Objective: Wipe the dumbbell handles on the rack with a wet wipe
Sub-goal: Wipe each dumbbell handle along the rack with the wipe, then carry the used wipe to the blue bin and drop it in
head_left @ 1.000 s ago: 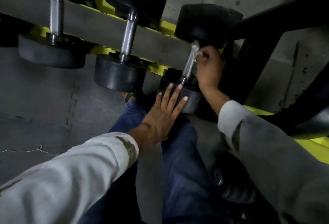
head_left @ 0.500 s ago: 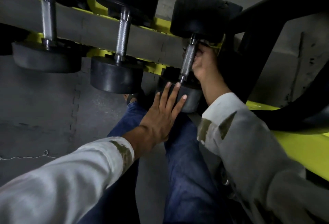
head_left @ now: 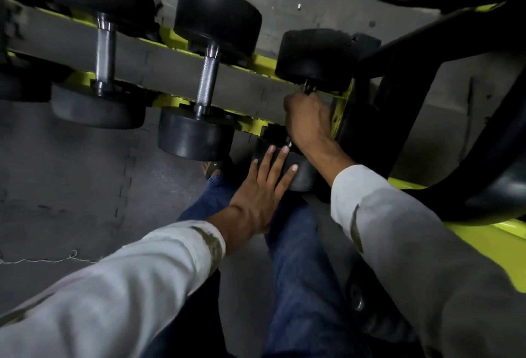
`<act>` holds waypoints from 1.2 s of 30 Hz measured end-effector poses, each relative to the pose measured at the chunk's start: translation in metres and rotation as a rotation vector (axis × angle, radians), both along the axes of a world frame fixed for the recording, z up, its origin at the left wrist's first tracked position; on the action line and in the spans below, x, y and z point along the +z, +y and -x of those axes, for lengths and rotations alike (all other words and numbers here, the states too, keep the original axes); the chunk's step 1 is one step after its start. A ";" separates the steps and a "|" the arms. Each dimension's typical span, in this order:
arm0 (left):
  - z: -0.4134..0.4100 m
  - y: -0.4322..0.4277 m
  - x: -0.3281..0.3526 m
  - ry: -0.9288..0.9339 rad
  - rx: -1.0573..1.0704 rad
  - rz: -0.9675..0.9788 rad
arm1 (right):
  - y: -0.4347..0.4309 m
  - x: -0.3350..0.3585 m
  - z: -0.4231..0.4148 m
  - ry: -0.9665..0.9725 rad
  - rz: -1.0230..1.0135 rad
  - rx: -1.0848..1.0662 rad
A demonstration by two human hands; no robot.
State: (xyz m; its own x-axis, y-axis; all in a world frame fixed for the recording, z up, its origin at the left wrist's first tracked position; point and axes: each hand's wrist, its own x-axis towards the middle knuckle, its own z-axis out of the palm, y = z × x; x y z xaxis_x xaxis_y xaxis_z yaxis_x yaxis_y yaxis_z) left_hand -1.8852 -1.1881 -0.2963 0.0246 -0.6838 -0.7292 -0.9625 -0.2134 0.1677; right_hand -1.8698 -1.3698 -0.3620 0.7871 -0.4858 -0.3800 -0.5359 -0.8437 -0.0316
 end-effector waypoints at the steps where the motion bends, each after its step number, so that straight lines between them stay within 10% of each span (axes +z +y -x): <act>1: -0.002 -0.003 0.004 0.008 -0.014 -0.033 | 0.003 0.003 0.003 0.083 -0.093 0.069; 5: -0.007 -0.007 0.021 0.068 -0.011 -0.112 | 0.004 0.029 0.020 0.172 -0.473 -0.074; 10: -0.038 -0.004 0.063 0.253 0.249 0.013 | 0.005 0.113 0.039 -0.280 -1.023 -0.926; 13: -0.070 -0.002 0.109 0.357 0.612 0.215 | 0.011 0.174 0.042 -0.414 -1.230 -1.014; 21: -0.137 -0.004 0.265 0.624 1.193 0.652 | 0.022 0.328 0.002 -0.584 -1.273 -0.705; 36: -0.230 0.115 0.492 0.574 1.419 1.259 | 0.113 0.576 -0.159 -0.656 -1.063 0.013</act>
